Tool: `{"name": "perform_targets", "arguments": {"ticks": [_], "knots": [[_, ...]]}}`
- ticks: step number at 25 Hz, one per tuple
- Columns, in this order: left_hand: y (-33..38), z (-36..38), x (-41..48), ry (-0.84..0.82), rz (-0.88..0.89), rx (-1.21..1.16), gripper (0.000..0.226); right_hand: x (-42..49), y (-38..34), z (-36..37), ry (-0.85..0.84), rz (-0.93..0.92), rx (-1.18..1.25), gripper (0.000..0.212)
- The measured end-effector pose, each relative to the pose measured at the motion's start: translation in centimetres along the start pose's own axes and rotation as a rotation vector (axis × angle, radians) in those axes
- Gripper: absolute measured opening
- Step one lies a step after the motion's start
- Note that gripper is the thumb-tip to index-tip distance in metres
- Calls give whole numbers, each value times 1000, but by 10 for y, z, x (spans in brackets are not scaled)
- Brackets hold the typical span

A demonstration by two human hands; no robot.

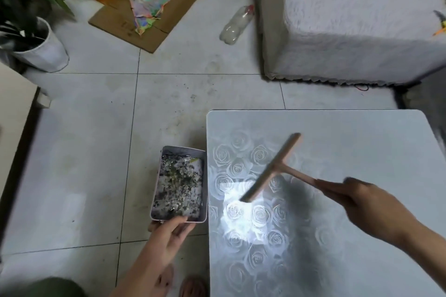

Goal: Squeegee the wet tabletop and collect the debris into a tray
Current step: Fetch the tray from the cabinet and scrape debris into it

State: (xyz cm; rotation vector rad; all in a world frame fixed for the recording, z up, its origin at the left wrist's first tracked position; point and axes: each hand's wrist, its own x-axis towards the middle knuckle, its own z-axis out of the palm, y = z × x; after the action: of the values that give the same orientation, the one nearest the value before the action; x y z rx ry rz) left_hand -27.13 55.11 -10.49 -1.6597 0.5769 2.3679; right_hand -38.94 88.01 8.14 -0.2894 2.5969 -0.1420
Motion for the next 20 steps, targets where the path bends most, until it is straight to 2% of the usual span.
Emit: {"name": "perform_targets", "arguments": {"ticks": [4,7,11,13,16,18,20], "knots": [[14,17,17,-68,14,39,29,81,-48,3,-1,-145,34,41],[24,27,27,-106,3,66,45,105,-76,10,-8,-166,10,45],[38,45,34,-62,-16,49,25,96,-104,25,64,-196,133,49],[43,54,36,-56,-6,55,25,74,-95,18,121,-198,213,51],[51,60,30,-74,-28,67,27,23,-39,0,137,-63,215,63],[55,61,26,-66,-53,74,26,-6,-8,-9,48,105,115,53],[57,62,26,-51,-72,79,26,-2,-11,-8,-22,142,59,45]]}}
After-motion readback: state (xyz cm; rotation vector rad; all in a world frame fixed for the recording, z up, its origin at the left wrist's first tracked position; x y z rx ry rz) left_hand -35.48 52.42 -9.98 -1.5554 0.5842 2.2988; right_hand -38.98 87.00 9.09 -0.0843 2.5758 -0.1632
